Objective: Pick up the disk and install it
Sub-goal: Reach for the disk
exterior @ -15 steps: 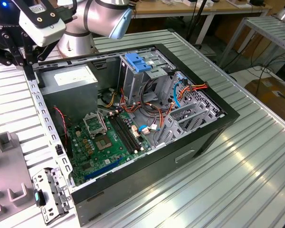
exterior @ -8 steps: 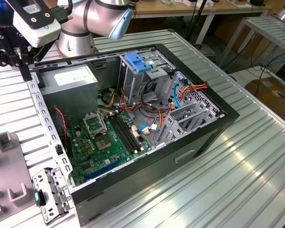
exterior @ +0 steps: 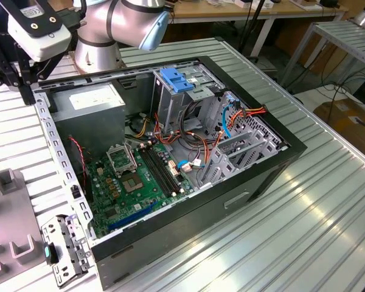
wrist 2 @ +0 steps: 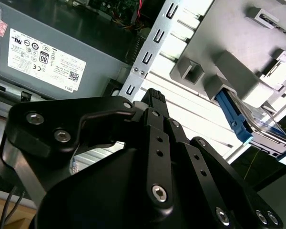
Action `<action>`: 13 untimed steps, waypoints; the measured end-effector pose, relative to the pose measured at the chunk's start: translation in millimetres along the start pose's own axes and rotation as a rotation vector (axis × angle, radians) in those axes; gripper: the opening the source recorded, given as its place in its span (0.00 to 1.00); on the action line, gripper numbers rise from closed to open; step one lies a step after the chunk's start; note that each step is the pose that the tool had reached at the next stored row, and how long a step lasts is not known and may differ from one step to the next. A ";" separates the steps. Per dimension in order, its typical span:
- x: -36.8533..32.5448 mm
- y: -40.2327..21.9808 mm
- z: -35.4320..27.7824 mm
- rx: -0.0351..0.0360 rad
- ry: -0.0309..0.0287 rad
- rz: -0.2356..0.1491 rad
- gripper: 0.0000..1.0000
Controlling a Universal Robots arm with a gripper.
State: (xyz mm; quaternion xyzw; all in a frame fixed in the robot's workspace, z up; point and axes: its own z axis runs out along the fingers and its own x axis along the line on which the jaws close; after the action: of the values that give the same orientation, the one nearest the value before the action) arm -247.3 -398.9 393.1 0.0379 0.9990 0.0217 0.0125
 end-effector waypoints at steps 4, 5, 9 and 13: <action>4.5 -0.3 -0.1 0.0001 0.0000 0.000 0.11; 5.6 -0.4 -0.2 0.0001 0.0000 0.000 0.11; 10.3 -0.8 -0.3 0.0000 -0.0001 0.000 0.11; 14.6 -1.1 -0.4 0.0001 0.0000 0.000 0.11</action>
State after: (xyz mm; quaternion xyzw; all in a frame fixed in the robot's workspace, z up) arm -261.9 -398.9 393.1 0.0379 0.9990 0.0217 0.0125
